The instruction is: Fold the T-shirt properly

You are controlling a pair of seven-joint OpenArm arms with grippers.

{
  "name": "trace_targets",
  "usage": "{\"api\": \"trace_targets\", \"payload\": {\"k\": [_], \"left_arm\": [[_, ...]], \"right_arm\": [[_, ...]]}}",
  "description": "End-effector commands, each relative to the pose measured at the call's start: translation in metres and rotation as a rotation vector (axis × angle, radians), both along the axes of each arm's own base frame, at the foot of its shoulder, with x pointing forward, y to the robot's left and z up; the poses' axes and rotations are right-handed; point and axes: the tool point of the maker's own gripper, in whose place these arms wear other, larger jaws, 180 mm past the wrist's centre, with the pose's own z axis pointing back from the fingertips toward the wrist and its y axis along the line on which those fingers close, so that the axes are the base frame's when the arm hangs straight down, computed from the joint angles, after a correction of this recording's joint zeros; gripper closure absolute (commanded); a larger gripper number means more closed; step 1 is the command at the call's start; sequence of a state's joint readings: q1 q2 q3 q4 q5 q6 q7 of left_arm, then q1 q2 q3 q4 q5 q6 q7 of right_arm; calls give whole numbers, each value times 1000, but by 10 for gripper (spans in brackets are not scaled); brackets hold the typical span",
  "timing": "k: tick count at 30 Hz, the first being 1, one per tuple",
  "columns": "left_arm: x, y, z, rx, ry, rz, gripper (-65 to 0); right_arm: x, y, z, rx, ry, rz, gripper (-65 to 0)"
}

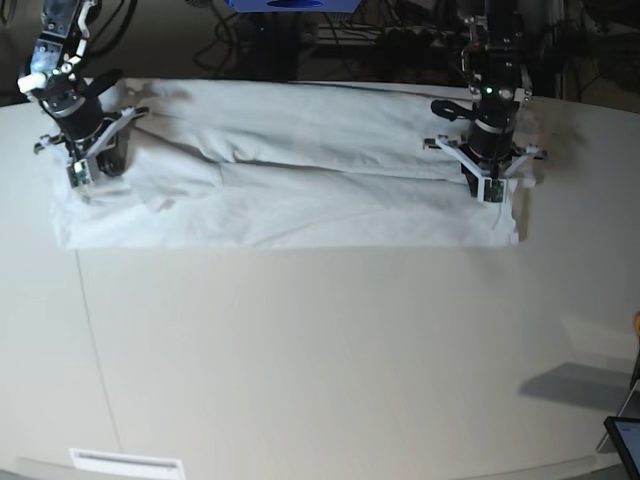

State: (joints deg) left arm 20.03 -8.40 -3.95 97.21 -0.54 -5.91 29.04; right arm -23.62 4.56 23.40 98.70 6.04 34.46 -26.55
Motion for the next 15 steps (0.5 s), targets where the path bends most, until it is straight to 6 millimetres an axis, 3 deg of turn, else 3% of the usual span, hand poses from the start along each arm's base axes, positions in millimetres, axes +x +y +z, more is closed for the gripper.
{"api": "trace_targets", "payload": {"k": [1, 6, 11, 15], "left_arm": [[-12, 10, -15, 57, 90, 13, 0], [-6, 11, -19, 127, 104, 7, 0], [4, 0, -16, 116, 82, 12, 0], [14, -27, -19, 87, 97, -33, 0]], "right_arm": [[0, -7, -3, -28, 22, -8, -1], [9, -18, -9, -37, 32, -9, -1], [32, -39, -12, -51, 28, -23, -1], [54, -60, -14, -59, 29, -39, -1]]}}
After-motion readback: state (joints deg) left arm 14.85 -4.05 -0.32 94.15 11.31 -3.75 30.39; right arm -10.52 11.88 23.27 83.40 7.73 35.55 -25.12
